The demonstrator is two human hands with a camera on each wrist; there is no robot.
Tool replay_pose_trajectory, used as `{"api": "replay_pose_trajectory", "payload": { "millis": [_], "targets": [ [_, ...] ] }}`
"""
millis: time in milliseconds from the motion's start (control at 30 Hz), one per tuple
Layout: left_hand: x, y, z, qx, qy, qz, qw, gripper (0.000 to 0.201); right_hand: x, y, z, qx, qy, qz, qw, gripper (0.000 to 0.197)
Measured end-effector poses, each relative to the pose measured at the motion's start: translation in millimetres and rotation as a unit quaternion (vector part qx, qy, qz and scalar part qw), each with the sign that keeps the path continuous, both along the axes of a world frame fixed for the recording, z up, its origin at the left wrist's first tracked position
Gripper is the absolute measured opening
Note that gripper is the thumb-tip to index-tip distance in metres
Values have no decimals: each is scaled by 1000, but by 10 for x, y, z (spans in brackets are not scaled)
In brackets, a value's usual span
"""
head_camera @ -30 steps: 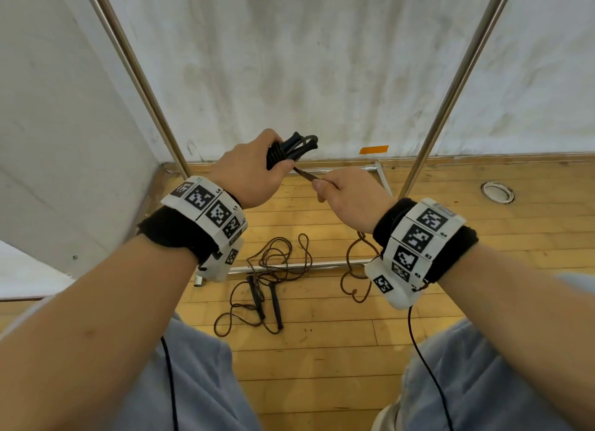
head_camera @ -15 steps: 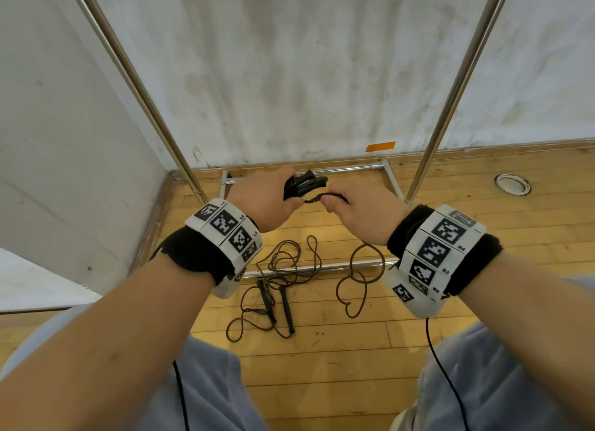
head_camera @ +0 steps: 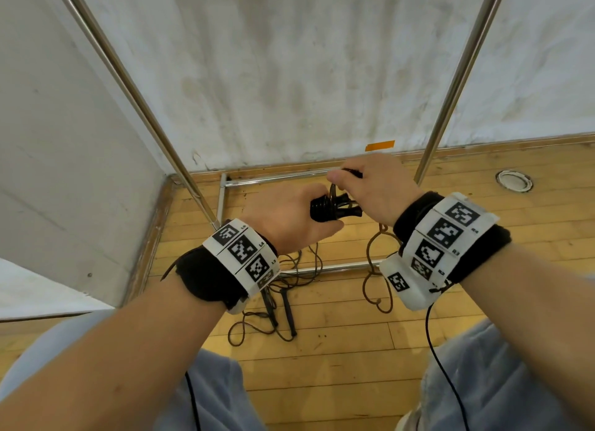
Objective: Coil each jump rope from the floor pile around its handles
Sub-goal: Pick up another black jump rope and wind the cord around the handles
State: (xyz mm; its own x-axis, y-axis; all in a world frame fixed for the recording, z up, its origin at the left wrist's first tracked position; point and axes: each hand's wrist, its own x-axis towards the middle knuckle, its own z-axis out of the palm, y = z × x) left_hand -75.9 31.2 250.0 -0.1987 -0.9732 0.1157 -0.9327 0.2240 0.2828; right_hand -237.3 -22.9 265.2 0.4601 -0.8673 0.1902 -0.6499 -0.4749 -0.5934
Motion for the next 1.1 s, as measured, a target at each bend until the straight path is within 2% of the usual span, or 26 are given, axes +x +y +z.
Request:
{"api": "replay_pose_trajectory", "payload": {
  "millis": [133, 267, 300, 400, 467, 567, 667, 733, 800, 900, 1000, 1100],
  "targets": [
    [-18, 64, 61, -11, 48, -31, 998, 26, -87, -71, 49, 88, -68, 1, 994, 44],
    [-33, 79, 145, -9, 125, -23, 992, 30, -116, -94, 57, 168, -116, 18, 979, 61],
    [-32, 76, 159, -8, 145, -17, 989, 32, -97, -83, 42, 201, -142, 22, 969, 58],
    [-3, 61, 179, -12, 199, 7, 980, 23, -26, -30, -51, 244, -224, 26, 943, 21],
    [28, 40, 204, -17, 233, 22, 972, 21, 20, 10, -101, 225, -249, 21, 942, 29],
    [56, 8, 244, -20, 289, 39, 956, 20, 130, 107, -128, 129, -219, 13, 967, 33],
    [96, -25, 272, -32, 318, 63, 946, 28, 224, 215, -170, 63, -153, 40, 985, 18],
    [122, -35, 287, -38, 325, 70, 942, 35, 263, 260, -211, 76, -108, 54, 990, 16],
    [143, -39, 294, -35, 314, 73, 946, 37, 278, 261, -214, 129, -97, 54, 985, 23],
    [181, -49, 305, -41, 303, 76, 949, 29, 275, 221, -142, 170, -106, 51, 978, 29],
    [243, -66, 365, -56, 298, 84, 949, 25, 279, 178, -80, 109, -62, 54, 991, 27],
    [305, -76, 407, -64, 290, 87, 951, 24, 275, 149, -62, 42, -57, 26, 997, 13]
  ]
}}
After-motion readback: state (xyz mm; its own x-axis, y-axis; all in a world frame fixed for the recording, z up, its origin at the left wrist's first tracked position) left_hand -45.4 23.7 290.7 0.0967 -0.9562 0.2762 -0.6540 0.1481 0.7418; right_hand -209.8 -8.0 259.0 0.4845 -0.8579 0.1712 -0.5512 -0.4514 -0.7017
